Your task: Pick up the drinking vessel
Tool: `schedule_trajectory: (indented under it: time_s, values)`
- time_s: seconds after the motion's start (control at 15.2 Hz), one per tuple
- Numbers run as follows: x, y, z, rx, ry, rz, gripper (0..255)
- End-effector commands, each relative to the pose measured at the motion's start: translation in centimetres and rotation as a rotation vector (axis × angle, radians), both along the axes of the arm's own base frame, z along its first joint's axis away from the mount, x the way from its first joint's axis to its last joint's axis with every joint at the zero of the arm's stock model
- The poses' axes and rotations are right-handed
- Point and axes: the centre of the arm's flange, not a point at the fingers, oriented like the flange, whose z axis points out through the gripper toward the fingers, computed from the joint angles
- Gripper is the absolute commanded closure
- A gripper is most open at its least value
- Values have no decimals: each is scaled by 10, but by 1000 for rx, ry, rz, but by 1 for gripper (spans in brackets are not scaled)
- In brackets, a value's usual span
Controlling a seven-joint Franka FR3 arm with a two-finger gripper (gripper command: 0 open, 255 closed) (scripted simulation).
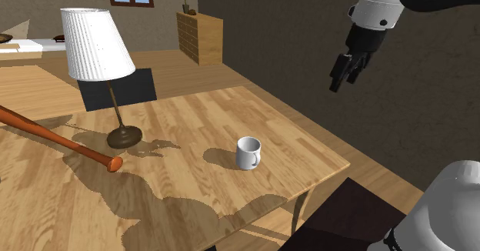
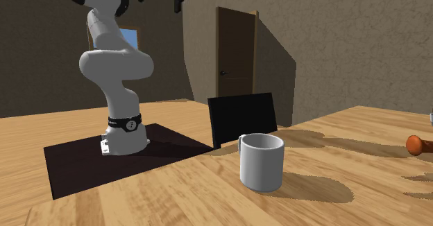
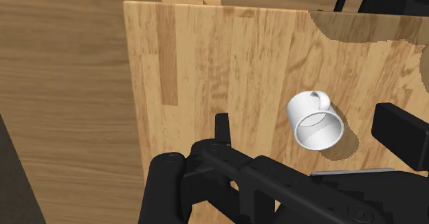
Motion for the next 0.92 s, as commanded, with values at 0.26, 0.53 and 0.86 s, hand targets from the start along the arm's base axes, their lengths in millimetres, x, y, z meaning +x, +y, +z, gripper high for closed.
schedule_trajectory:
  time_s: [0.26,0.53,0.86]
  values:
    - [33,6,-41,13,7,2,0]
    - [66,13,-82,26,14,5,0]
    - [107,22,-133,42,23,7,0]
